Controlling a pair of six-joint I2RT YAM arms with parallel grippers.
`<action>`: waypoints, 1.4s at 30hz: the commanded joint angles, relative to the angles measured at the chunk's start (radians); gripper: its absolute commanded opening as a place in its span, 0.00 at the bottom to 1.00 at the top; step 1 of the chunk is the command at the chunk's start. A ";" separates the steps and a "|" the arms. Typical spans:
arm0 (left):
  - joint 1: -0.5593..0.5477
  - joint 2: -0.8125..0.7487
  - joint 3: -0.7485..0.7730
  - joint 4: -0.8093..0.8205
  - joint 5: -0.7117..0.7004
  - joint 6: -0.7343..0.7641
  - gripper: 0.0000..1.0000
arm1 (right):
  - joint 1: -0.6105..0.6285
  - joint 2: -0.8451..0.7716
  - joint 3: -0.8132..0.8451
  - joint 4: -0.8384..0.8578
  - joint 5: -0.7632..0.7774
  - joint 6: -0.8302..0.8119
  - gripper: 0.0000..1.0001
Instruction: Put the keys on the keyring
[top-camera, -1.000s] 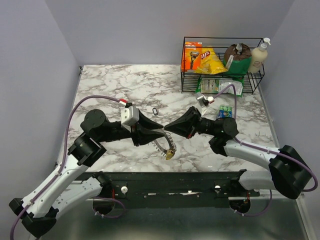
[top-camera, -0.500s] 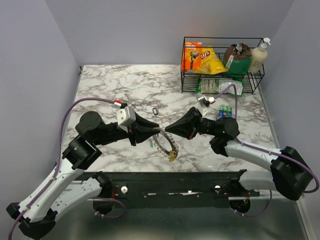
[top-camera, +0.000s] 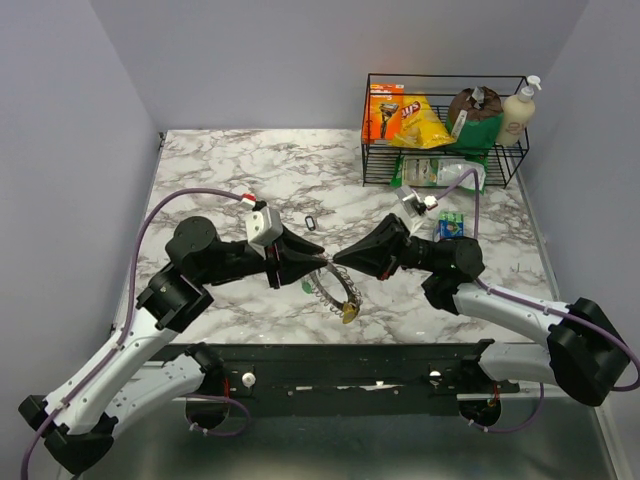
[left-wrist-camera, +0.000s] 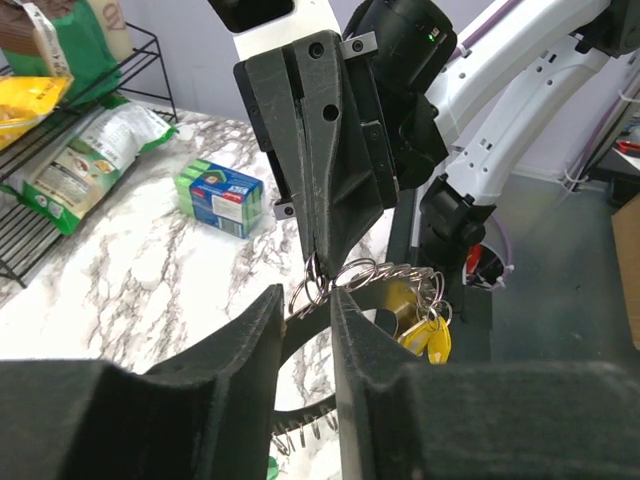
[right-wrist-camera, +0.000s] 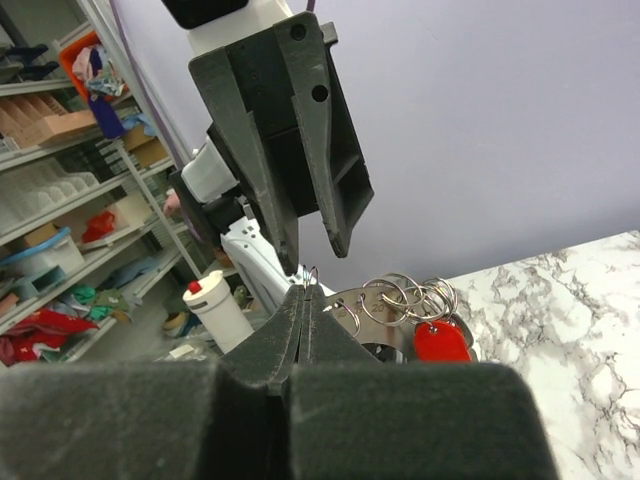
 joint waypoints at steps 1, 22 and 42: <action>0.006 0.026 0.000 0.056 0.075 -0.040 0.40 | -0.001 -0.021 0.020 0.304 -0.008 -0.030 0.01; 0.006 0.065 0.083 -0.085 -0.020 0.021 0.00 | -0.002 -0.023 0.010 0.248 -0.007 -0.081 0.01; 0.007 0.276 0.407 -0.597 -0.097 0.231 0.00 | -0.002 -0.170 0.165 -0.506 -0.068 -0.530 0.70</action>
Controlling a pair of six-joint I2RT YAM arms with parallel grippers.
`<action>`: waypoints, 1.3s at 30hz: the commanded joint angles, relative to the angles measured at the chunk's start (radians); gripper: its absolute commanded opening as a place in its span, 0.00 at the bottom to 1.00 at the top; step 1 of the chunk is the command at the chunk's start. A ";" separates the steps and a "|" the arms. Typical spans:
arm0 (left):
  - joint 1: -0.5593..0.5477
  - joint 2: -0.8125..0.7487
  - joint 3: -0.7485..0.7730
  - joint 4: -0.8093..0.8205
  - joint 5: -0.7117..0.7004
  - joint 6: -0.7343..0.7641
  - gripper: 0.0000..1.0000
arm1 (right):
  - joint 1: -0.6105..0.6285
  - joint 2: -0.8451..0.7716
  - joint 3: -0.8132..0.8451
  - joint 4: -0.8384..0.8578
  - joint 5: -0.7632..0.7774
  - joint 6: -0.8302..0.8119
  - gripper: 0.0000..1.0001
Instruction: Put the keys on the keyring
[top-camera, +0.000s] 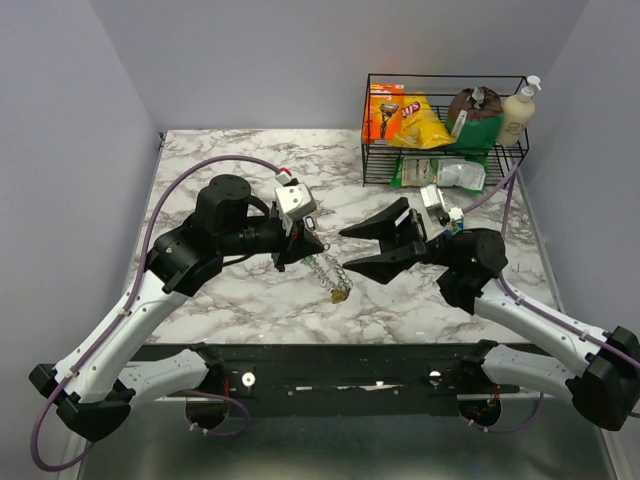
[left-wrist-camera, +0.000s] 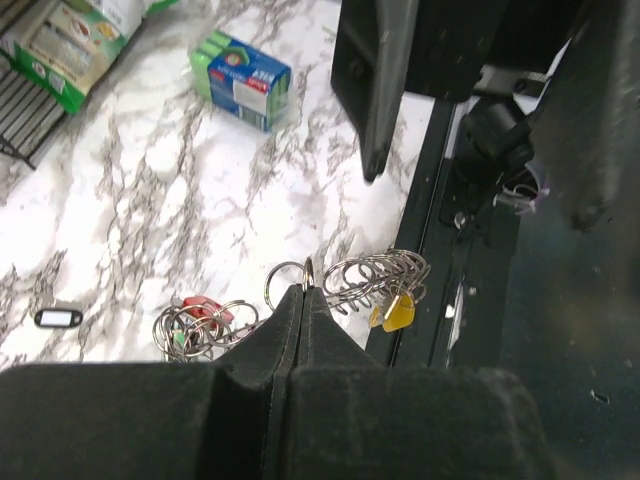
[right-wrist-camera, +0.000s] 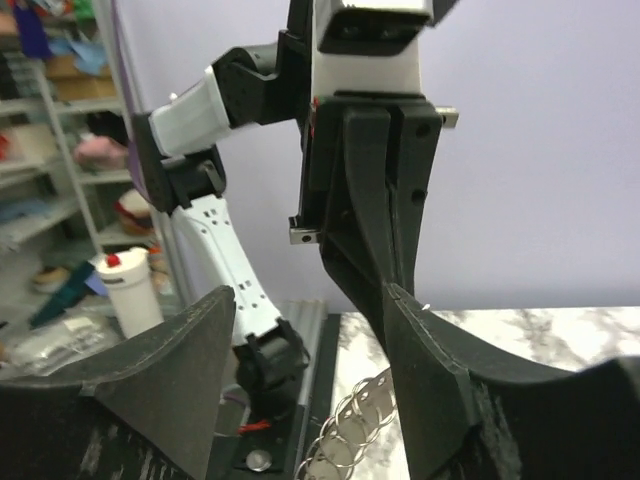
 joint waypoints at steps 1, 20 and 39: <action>0.003 0.028 0.070 -0.133 -0.029 0.073 0.00 | 0.002 -0.016 0.095 -0.336 -0.040 -0.242 0.70; 0.001 0.108 0.178 -0.279 -0.024 0.143 0.00 | 0.000 0.107 0.183 -0.545 -0.087 -0.317 0.50; 0.001 0.103 0.164 -0.247 0.007 0.129 0.00 | 0.003 0.145 0.192 -0.504 -0.138 -0.281 0.29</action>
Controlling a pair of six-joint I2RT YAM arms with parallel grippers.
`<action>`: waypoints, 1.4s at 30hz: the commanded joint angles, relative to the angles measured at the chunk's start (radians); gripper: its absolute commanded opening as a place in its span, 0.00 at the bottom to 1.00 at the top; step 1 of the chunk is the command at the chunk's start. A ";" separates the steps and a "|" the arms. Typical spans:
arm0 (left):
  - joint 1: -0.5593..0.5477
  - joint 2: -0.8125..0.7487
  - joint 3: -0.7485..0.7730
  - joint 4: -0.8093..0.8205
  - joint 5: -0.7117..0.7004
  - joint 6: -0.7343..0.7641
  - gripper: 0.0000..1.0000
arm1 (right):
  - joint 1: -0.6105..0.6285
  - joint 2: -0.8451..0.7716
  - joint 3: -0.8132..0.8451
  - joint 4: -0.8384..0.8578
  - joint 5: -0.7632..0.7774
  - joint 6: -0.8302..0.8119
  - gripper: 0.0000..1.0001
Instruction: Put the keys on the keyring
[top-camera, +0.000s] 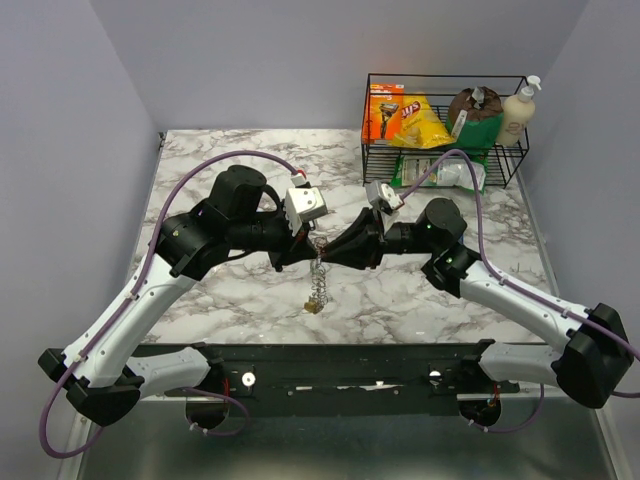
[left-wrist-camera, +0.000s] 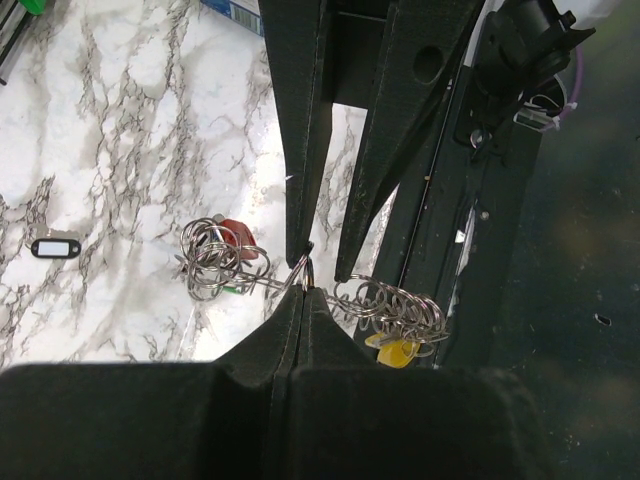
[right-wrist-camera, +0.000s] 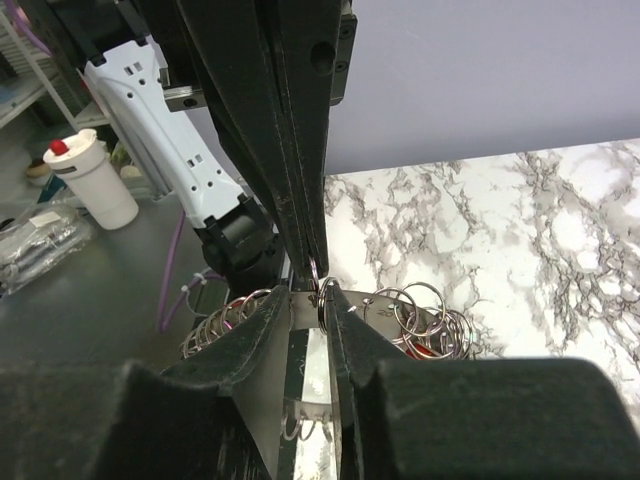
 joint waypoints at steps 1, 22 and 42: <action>0.000 -0.012 0.010 0.040 0.035 -0.006 0.00 | 0.003 0.012 0.031 0.040 -0.035 0.027 0.29; 0.000 -0.052 -0.049 0.141 0.056 -0.040 0.00 | 0.011 0.034 -0.018 0.177 -0.011 0.120 0.01; 0.006 -0.256 -0.255 0.505 -0.129 -0.224 0.60 | 0.011 -0.052 -0.142 0.431 0.178 0.297 0.01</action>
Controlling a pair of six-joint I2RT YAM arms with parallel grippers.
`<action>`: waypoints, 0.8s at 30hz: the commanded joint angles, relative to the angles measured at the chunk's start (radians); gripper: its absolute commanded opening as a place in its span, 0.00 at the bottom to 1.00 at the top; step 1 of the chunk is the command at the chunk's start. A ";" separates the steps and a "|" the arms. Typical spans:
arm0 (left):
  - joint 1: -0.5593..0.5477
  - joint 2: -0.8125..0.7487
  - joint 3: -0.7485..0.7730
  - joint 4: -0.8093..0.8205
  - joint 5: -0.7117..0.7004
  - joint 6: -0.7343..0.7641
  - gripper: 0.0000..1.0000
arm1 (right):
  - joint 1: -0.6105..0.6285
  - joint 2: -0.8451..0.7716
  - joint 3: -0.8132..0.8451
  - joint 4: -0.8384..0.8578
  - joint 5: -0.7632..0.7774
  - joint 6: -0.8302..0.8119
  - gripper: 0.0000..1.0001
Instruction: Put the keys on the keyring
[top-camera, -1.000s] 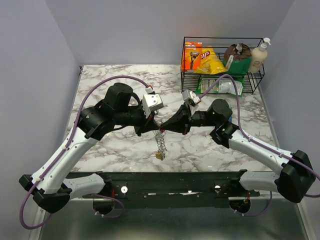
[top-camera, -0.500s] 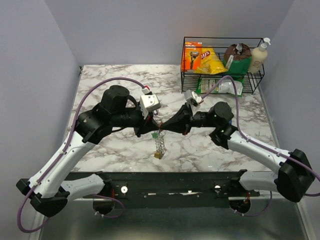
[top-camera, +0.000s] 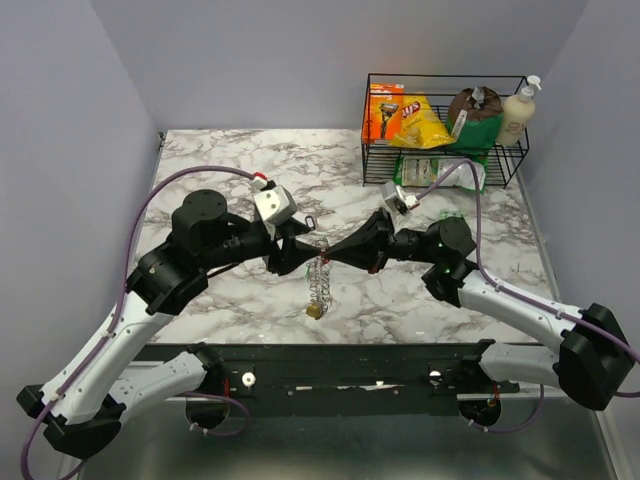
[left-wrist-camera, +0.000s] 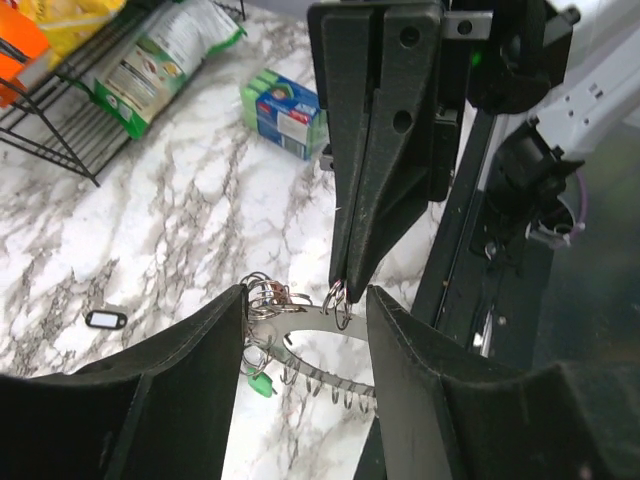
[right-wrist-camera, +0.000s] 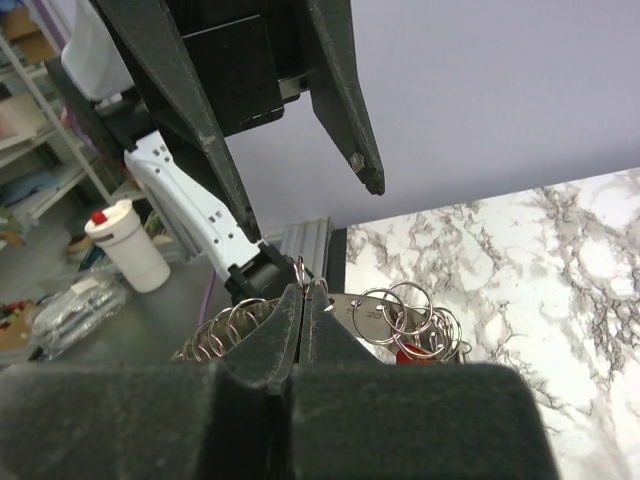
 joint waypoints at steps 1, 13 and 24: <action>0.007 -0.057 -0.066 0.182 -0.077 -0.084 0.60 | 0.006 -0.058 -0.039 0.125 0.125 0.064 0.01; 0.019 -0.121 -0.200 0.377 0.051 -0.147 0.73 | 0.004 -0.138 -0.134 0.263 0.310 0.190 0.01; 0.021 -0.061 -0.206 0.469 0.187 -0.170 0.55 | 0.006 -0.112 -0.172 0.420 0.318 0.266 0.01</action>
